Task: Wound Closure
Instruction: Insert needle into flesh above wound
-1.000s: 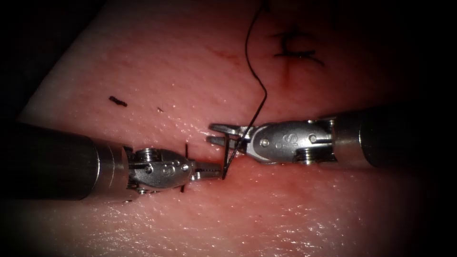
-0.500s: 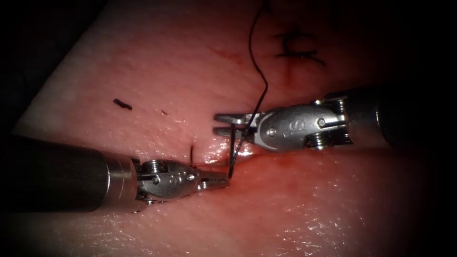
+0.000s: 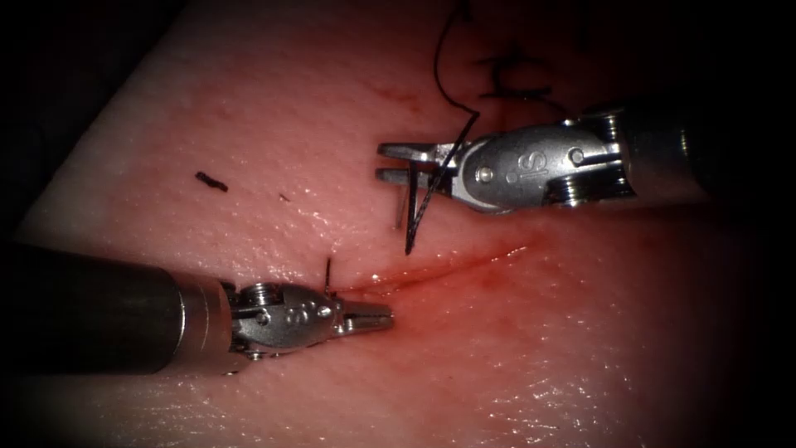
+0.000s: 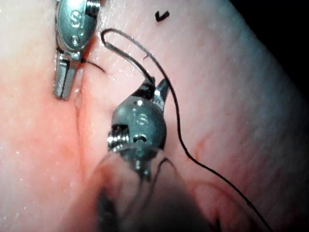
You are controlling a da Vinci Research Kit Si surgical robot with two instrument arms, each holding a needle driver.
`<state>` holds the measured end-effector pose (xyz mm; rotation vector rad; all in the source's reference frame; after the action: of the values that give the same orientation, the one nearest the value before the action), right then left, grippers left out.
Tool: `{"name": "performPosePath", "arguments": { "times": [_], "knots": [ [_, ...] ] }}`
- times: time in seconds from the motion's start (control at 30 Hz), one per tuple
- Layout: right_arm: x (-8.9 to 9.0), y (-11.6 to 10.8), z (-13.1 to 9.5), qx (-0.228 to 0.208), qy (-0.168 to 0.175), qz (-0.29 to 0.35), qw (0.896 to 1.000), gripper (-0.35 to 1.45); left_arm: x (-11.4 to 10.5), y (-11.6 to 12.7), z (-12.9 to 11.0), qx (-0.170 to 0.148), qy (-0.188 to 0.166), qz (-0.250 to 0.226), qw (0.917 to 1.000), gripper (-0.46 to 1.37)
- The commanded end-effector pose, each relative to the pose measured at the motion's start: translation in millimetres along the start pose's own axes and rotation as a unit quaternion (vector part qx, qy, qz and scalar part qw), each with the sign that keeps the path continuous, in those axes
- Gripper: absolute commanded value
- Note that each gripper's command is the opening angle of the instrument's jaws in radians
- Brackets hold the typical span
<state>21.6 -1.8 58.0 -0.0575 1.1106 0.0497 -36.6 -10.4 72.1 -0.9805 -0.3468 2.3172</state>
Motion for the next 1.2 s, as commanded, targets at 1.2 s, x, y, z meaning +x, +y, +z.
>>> {"name": "performPosePath", "arguments": {
  "times": [1.2],
  "knots": [
    [-4.7,-3.7,2.7,0.145,-0.105,0.322,0.930,-0.35,-0.8,-0.6,-1.8,-0.015,0.001,0.005,0.9999,-0.21]
  ]
}}
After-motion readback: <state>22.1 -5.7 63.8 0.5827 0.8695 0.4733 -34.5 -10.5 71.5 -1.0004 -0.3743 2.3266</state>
